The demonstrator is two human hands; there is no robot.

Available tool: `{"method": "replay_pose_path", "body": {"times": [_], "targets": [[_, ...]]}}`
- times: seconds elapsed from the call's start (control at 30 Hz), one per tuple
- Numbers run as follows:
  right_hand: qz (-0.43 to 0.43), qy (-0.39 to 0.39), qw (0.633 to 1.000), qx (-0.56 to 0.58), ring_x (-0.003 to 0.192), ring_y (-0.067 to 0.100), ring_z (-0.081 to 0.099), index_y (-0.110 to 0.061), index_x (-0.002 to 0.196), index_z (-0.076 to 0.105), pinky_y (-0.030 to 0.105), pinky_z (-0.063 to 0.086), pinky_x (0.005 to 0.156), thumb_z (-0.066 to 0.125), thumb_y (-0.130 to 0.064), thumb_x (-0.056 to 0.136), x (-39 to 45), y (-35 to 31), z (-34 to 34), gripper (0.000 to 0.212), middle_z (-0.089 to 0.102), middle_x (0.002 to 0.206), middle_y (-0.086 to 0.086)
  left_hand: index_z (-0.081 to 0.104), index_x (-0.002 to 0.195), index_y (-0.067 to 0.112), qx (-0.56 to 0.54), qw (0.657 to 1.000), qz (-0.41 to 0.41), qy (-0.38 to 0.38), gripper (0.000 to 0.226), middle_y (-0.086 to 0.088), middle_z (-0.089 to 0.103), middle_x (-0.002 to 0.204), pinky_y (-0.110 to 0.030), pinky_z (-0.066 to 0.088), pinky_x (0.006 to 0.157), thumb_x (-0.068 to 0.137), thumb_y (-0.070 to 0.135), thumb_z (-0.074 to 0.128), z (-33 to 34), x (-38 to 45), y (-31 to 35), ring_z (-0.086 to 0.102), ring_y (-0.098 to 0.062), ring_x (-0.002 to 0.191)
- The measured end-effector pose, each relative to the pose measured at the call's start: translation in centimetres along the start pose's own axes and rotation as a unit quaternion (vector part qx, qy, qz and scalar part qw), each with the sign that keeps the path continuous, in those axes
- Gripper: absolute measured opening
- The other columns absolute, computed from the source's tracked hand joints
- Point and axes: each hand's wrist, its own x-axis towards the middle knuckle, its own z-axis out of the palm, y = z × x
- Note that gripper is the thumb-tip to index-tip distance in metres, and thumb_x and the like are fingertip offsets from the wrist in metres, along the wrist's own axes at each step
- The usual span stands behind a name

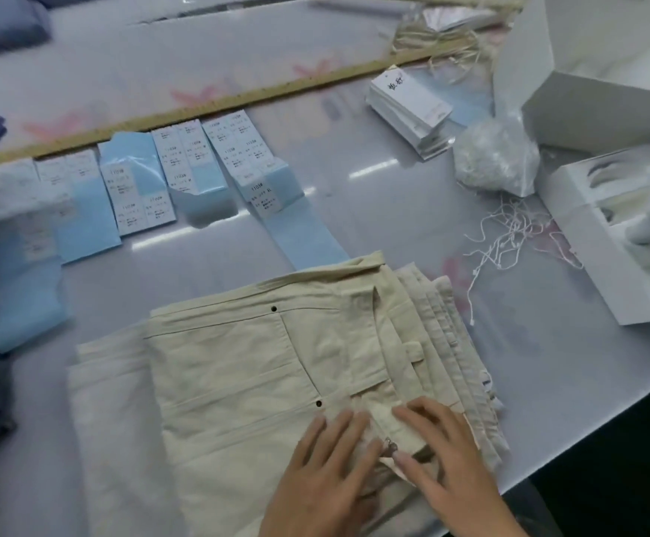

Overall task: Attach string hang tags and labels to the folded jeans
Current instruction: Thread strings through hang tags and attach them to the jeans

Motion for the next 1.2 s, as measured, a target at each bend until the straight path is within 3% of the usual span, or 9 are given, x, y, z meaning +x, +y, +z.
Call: {"method": "replay_pose_path", "body": {"times": [0.1, 0.27, 0.33, 0.47, 0.63, 0.77, 0.9, 1.07, 1.2], "targets": [[0.027, 0.134, 0.990, 0.045, 0.106, 0.005, 0.056, -0.024, 0.100, 0.075, 0.009, 0.043, 0.090, 0.082, 0.000, 0.079, -0.5, -0.3, -0.1, 0.033, 0.059, 0.118, -0.006, 0.073, 0.089, 0.033, 0.010, 0.998, -0.016, 0.056, 0.022, 0.000, 0.074, 0.117, -0.033, 0.052, 0.090, 0.098, 0.035, 0.054, 0.9, -0.6, 0.5, 0.071, -0.017, 0.109], [-0.155, 0.178, 0.966, -0.103, 0.106, 0.012, 0.052, -0.035, 0.107, 0.073, 0.021, 0.041, 0.097, 0.042, -0.049, 0.103, 0.1, -3.2, -1.7, 0.034, 0.057, 0.120, -0.006, 0.048, 0.062, 0.023, 0.030, 0.989, -0.108, 0.098, 0.032, 0.005, 0.058, 0.074, -0.030, 0.034, 0.063, 0.079, 0.027, 0.074, 1.6, 1.4, 1.6, 0.054, -0.019, 0.064], [-0.189, 0.164, 0.956, -0.151, 0.099, 0.009, 0.054, -0.033, 0.103, 0.071, 0.018, 0.042, 0.091, 0.041, -0.026, 0.109, 1.5, -3.4, -1.9, 0.031, 0.056, 0.113, -0.013, 0.049, 0.057, 0.022, 0.064, 0.984, -0.138, 0.089, 0.035, 0.003, 0.054, 0.066, -0.033, 0.028, 0.059, 0.086, 0.035, 0.064, 1.3, 2.5, 1.1, 0.051, -0.022, 0.054], [0.079, 0.007, 0.996, 0.033, 0.084, 0.023, 0.054, -0.018, 0.071, 0.070, 0.024, 0.043, 0.080, 0.083, 0.011, 0.072, 4.7, -2.1, -0.9, 0.032, 0.058, 0.090, -0.012, 0.047, 0.061, 0.027, 0.052, 0.987, -0.144, 0.049, 0.027, 0.007, 0.041, 0.060, -0.028, 0.035, 0.053, 0.080, 0.036, 0.063, 1.0, 2.8, 1.1, 0.044, -0.016, 0.049], [-0.107, -0.015, 0.978, -0.177, 0.070, -0.013, 0.050, -0.030, 0.052, 0.063, 0.001, 0.036, 0.089, 0.077, -0.035, 0.083, 8.3, -2.1, -2.4, 0.034, 0.027, 0.089, -0.024, 0.048, 0.076, 0.037, 0.078, 0.987, -0.132, 0.042, 0.023, 0.017, 0.048, 0.061, -0.017, 0.037, 0.061, 0.093, 0.024, 0.040, -3.5, 3.0, -2.8, 0.049, 0.000, 0.055], [-0.190, 0.081, 0.974, -0.094, 0.078, -0.008, 0.056, -0.035, 0.083, 0.067, 0.019, 0.051, 0.067, 0.073, -0.027, 0.086, 14.4, -5.3, -2.4, 0.011, 0.054, 0.094, -0.028, 0.058, 0.105, 0.026, 0.089, 0.962, -0.172, 0.191, 0.027, -0.002, 0.072, 0.093, -0.030, 0.043, 0.076, 0.083, 0.012, 0.052, -5.1, 3.3, -9.2, 0.057, -0.015, 0.089], [-0.127, 0.142, 0.975, 0.116, 0.086, 0.005, 0.064, -0.032, 0.101, 0.068, 0.008, 0.045, 0.070, 0.072, -0.007, 0.089, 24.9, -10.2, -0.7, 0.028, 0.066, 0.099, -0.016, 0.074, 0.103, 0.011, 0.068, 0.938, -0.239, 0.242, 0.019, -0.005, 0.070, 0.103, -0.038, 0.048, 0.077, 0.090, 0.007, 0.061, -7.0, 7.9, -13.8, 0.065, -0.026, 0.092], [0.035, -0.023, 0.986, 0.164, 0.122, 0.010, 0.051, -0.025, 0.150, 0.039, 0.024, 0.043, 0.098, 0.076, -0.019, 0.088, 35.9, -12.3, 1.4, 0.073, 0.051, 0.132, -0.008, 0.072, 0.114, 0.006, 0.010, 0.947, -0.257, 0.190, 0.029, -0.008, 0.071, 0.111, -0.041, 0.057, 0.079, 0.086, -0.003, 0.072, -8.9, 17.5, -18.4, 0.066, -0.029, 0.101], [0.023, -0.101, 0.981, 0.166, 0.081, 0.007, 0.062, -0.033, 0.142, 0.045, 0.017, 0.048, 0.073, 0.079, -0.015, 0.083, 39.3, -11.8, 1.2, 0.070, 0.066, 0.093, -0.003, 0.062, 0.130, 0.008, -0.032, 0.947, -0.285, 0.144, 0.035, -0.007, 0.061, 0.128, -0.042, 0.052, 0.088, 0.095, 0.008, 0.062, -7.7, 21.9, -21.4, 0.055, -0.027, 0.117]]}}
